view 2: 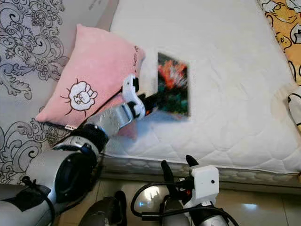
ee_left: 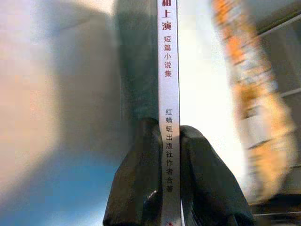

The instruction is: Clean up the room

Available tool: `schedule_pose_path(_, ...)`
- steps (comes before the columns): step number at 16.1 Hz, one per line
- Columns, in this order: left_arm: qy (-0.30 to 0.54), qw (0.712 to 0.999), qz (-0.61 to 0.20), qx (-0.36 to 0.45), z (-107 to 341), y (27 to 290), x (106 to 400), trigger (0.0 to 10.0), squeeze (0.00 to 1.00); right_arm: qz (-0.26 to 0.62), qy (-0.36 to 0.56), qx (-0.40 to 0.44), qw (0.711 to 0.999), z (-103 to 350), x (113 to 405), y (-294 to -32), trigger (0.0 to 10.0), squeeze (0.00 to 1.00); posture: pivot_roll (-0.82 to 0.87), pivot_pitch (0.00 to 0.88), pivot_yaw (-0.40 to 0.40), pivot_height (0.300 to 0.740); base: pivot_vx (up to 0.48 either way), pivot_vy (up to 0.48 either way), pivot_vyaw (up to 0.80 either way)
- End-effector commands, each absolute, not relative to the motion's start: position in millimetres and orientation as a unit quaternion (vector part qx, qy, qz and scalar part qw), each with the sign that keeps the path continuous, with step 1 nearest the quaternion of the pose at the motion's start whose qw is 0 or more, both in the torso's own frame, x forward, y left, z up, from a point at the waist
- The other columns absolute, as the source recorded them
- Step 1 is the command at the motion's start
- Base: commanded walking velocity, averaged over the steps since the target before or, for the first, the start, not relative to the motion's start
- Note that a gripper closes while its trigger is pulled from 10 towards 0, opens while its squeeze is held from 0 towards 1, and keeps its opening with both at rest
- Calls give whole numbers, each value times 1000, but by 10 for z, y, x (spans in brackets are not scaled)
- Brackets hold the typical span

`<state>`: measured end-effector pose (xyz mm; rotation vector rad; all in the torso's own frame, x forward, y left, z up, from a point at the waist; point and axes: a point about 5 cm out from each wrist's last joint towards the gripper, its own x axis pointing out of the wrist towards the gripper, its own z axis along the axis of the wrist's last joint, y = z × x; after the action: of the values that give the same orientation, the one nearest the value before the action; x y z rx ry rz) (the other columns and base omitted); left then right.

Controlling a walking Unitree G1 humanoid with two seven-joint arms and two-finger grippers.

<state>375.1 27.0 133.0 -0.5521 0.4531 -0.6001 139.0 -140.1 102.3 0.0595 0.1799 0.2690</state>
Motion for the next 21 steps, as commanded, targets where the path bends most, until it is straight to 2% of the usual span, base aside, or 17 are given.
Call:
schedule_pose_path(1,219,916,-270,-200,1257,346,3756,10000,0,138,100,29,985,999,1351,-1401,10000,318,-239,246,23,740,0,0,0)
schedule_pose_path(4,202,940,-252,-113,1258,430,3792,10000,0,142,101,26,984,996,1350,-1411,10000,318,-237,247,17,740,0,0,0)
schedule_pose_path(5,189,951,-237,-62,1273,475,3818,10000,0,143,102,26,984,994,1354,-1415,10000,318,-236,249,14,740,0,0,0)
schedule_pose_path(6,181,956,-228,-38,1293,499,3836,10000,1000,144,103,25,984,993,1352,-1415,10000,314,-237,250,13,740,0,0,0)
schedule_pose_path(11,139,957,-252,32,1487,427,3896,10000,1000,146,106,25,983,974,1362,-1413,10000,318,-232,235,13,740,0,0,0)
schedule_pose_path(15,117,954,-274,45,1625,405,3934,10000,1000,148,102,23,983,963,1411,-1413,10000,318,-216,209,17,740,0,0,0)
schedule_pose_path(21,137,950,-270,70,1470,630,3915,10000,1000,154,95,21,983,923,1503,-1401,10000,318,-183,160,42,740,0,0,0)
